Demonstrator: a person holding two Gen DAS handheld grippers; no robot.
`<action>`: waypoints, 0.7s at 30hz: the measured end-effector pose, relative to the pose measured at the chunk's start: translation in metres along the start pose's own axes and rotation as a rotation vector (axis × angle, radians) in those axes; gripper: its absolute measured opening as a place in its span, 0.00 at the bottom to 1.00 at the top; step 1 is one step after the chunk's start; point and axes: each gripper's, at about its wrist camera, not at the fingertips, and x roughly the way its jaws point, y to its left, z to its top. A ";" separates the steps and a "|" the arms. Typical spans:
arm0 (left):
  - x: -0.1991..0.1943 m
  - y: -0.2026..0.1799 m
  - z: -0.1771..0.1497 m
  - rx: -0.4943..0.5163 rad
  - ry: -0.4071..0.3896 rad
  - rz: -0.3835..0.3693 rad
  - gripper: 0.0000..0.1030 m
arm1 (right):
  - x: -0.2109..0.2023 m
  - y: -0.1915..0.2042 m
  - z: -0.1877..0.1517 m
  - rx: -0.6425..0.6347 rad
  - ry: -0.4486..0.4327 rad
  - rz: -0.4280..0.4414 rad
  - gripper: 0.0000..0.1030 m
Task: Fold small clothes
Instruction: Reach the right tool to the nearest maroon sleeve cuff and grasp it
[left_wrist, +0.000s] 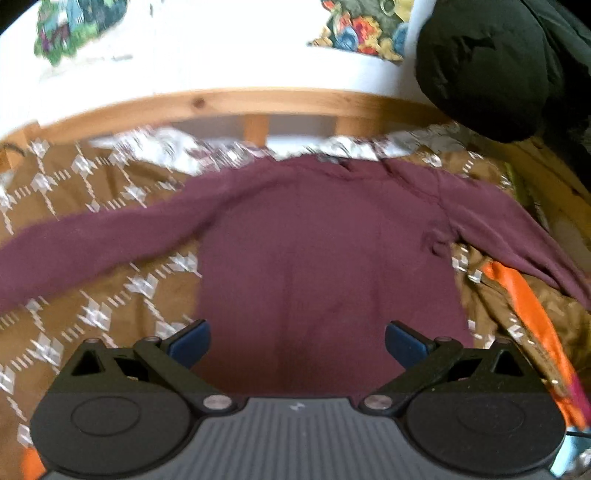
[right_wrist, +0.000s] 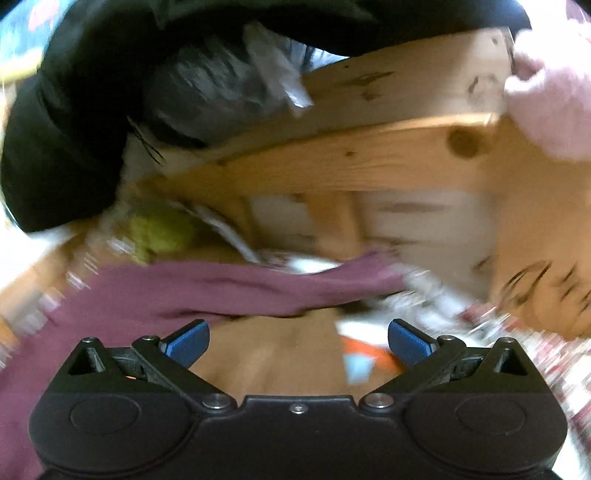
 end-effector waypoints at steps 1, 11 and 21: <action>0.004 -0.006 -0.003 0.006 0.019 -0.030 0.99 | 0.001 -0.003 0.001 -0.032 -0.011 -0.024 1.00; 0.008 -0.028 -0.011 0.095 0.025 -0.103 0.99 | 0.022 0.011 0.001 -0.490 -0.116 -0.136 0.86; 0.006 -0.005 -0.009 0.016 0.022 -0.114 0.99 | 0.044 0.012 0.007 -0.648 0.092 0.022 0.36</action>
